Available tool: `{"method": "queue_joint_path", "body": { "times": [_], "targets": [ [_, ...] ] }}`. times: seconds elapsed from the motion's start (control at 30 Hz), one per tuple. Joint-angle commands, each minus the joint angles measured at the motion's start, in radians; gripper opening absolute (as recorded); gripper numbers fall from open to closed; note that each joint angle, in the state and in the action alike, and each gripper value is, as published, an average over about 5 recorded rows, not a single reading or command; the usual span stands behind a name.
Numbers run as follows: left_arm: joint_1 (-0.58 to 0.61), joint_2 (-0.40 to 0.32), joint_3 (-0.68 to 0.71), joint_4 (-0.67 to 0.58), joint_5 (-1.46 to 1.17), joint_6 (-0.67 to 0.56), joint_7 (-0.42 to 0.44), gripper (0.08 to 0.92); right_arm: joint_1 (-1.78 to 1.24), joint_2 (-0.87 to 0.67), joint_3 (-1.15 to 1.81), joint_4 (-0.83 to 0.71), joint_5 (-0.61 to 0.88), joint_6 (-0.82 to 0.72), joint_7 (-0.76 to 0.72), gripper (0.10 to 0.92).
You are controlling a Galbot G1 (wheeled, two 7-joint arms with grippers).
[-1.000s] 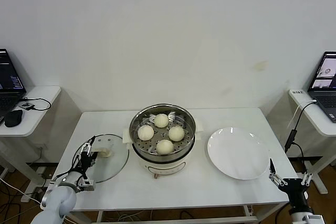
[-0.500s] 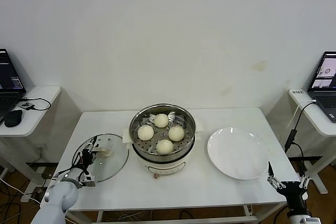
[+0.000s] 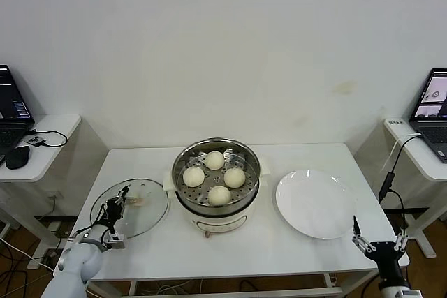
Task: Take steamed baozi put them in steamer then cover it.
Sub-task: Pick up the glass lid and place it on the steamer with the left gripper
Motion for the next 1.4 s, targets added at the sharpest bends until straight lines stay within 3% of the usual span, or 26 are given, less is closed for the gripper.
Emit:
{"method": "queue_joint_path", "body": {
  "times": [0.03,0.2,0.5,0.77,0.97,1.13,1.27,1.4],
  "targets": [
    [0.098,0.020,-0.064,-0.179,-0.034,0.058,-0.037,0.141,0.000,-0.003,-0.007,-0.001,-0.012,0.005,0.000,0.823],
    [0.189,0.032,-0.124,-0.364,-0.048,0.152,0.006,0.141,0.000,-0.006,-0.018,0.004,-0.018,0.007,-0.001,0.823],
    [0.318,0.053,-0.232,-0.667,-0.052,0.282,0.159,0.141,0.002,-0.027,-0.039,0.008,-0.026,0.010,-0.002,0.823],
    [0.335,0.092,-0.187,-0.850,-0.163,0.359,0.229,0.141,0.000,-0.032,-0.062,0.011,-0.057,0.010,0.008,0.823],
    [0.289,0.153,-0.060,-0.890,-0.278,0.431,0.225,0.141,0.004,-0.008,-0.091,-0.003,-0.138,0.030,0.029,0.823],
    [0.179,0.179,0.099,-0.845,-0.283,0.465,0.206,0.141,0.022,0.034,-0.126,-0.024,-0.185,0.025,0.050,0.823],
    [0.075,0.147,0.237,-0.812,-0.248,0.524,0.230,0.141,0.041,0.069,-0.149,-0.050,-0.242,0.020,0.077,0.823],
    [-0.027,0.060,0.337,-0.772,-0.150,0.578,0.284,0.141,0.051,0.099,-0.151,-0.071,-0.294,0.014,0.116,0.823]
  ]
}}
